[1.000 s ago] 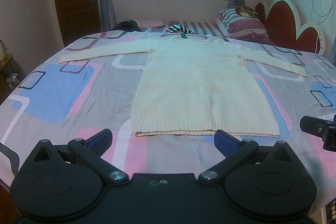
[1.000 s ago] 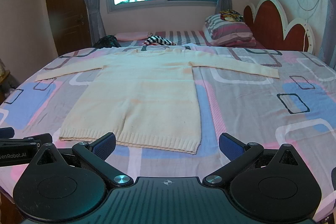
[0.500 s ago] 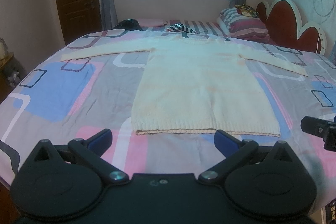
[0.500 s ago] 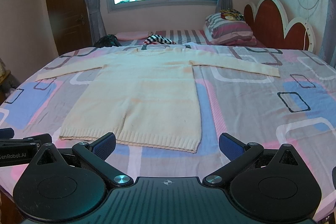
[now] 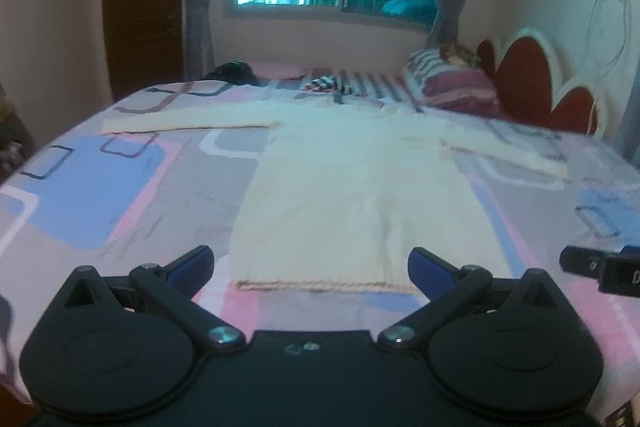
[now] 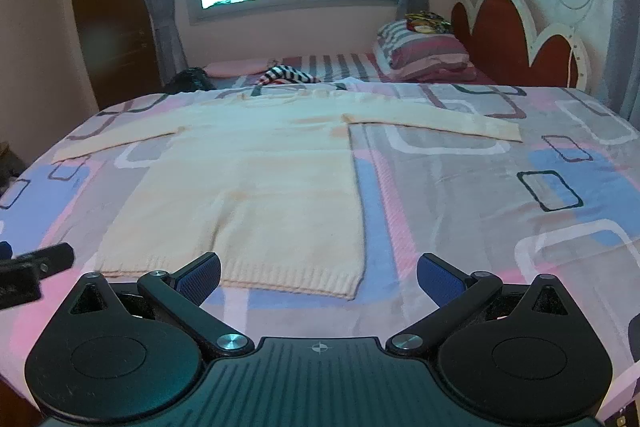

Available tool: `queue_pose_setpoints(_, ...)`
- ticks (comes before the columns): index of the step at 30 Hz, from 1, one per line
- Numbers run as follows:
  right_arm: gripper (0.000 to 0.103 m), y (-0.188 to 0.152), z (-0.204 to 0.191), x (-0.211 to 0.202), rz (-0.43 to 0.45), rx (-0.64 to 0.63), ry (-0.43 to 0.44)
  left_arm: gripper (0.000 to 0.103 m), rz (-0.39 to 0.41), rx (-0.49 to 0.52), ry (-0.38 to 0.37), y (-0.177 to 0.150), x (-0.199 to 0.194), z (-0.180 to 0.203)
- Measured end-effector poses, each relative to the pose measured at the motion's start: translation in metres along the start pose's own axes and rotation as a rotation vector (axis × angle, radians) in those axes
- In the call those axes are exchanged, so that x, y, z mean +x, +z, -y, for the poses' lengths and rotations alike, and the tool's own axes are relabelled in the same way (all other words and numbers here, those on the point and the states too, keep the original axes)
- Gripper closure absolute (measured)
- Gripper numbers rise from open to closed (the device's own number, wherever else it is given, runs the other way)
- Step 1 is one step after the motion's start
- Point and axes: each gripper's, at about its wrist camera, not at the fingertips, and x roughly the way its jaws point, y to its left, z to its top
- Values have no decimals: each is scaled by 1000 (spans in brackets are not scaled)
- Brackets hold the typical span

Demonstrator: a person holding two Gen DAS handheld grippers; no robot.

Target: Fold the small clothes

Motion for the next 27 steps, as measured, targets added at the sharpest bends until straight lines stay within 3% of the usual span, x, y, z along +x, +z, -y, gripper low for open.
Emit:
queue_pose_setpoints(7, 0, 16, 19, 18, 20, 8, -52, 0, -56, 49, -44, 19, 34, 7)
queue_pose_setpoints(13, 0, 38, 37, 40, 52, 6, -83, 0, -39, 86, 38, 39, 71, 20)
queue_pose_setpoints(16, 0, 51, 49, 55, 59, 15, -90, 0, -50, 113, 23, 50, 90, 22)
queue_pose_setpoints(27, 0, 119, 127, 134, 149, 143, -159, 0, -77, 82, -15, 95, 180, 10)
